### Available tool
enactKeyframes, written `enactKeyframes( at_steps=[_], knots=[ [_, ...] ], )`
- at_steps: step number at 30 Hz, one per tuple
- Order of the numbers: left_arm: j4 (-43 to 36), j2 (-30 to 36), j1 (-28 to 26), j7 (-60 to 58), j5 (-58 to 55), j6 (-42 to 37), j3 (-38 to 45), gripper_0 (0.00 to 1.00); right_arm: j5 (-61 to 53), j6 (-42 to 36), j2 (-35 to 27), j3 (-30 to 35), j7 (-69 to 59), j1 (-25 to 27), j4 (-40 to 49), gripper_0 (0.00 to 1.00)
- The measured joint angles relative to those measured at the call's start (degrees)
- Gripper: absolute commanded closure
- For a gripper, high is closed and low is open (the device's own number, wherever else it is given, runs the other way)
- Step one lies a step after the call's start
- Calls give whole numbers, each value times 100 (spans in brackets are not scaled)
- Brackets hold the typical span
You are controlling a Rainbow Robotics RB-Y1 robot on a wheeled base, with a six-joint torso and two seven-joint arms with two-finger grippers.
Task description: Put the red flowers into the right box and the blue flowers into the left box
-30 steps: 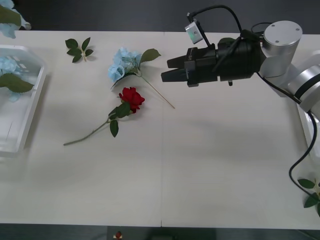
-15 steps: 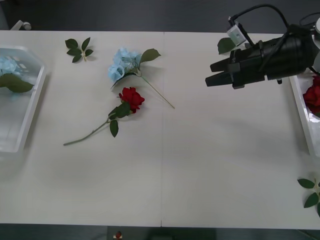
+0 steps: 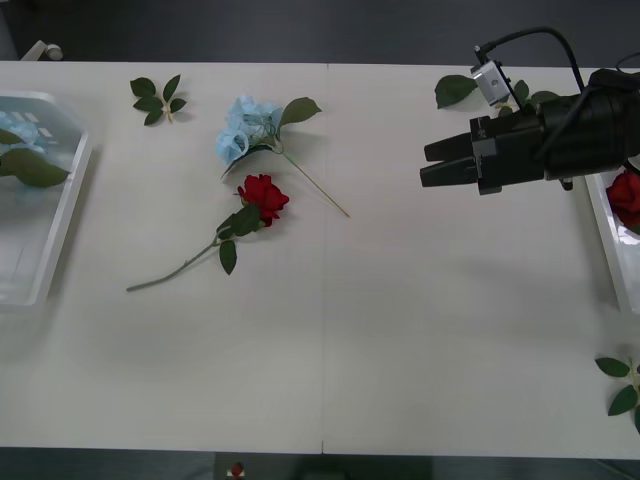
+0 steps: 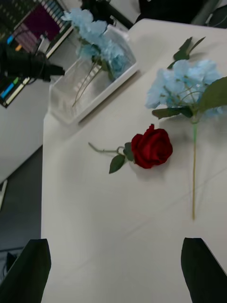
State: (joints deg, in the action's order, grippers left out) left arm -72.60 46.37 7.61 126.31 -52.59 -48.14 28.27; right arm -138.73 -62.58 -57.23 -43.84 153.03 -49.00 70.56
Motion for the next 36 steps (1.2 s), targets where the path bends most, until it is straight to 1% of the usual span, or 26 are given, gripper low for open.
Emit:
enactKeyframes(
  at_steps=[2,3,4,5,6,8,11,14,16,19,23,27,30,32,36],
  knots=[
    [0,0,-1,0,-58,0,0,29,463,-26,-85,151,0,0,335,20],
    [0,0,-3,0,-130,-3,0,26,607,-23,-127,253,0,0,513,20],
    [0,0,-4,0,-219,-23,0,18,691,-22,-163,353,0,1,668,20],
    [0,0,-4,0,-314,-100,2,14,763,-20,-196,454,0,1,838,20],
    [0,0,-4,0,-410,-267,18,7,824,-14,-218,539,0,1,979,21],
    [-3,0,-4,1,-618,-745,122,0,941,17,-241,635,0,1,1175,20],
    [-77,0,-4,36,-1138,-1818,494,0,1133,92,-241,634,0,0,1323,20],
    [-380,0,-5,565,-1771,-3121,980,0,1436,89,-241,581,0,0,1403,20],
    [-658,0,-5,963,-2242,-3701,1192,0,1523,88,-241,558,0,0,1420,20],
    [-1102,0,-5,1025,-3001,-4140,1193,0,1573,89,-241,556,0,0,1420,21],
    [-1710,1,2,1024,-3693,-4222,613,0,1590,88,-241,556,0,0,1421,20],
    [-2249,0,173,1019,-3726,-4144,-424,0,1644,88,-241,556,0,0,1426,20],
    [-2416,-60,504,904,-3230,-3805,-1304,0,1643,88,-241,556,0,1,1427,20],
    [-2417,-257,794,882,-2688,-3705,-1786,0,1643,90,-241,556,0,4,1427,21],
    [-2415,-983,1192,880,-1649,-3497,-2185,0,1643,92,-241,556,0,45,1427,20]
  ],
)
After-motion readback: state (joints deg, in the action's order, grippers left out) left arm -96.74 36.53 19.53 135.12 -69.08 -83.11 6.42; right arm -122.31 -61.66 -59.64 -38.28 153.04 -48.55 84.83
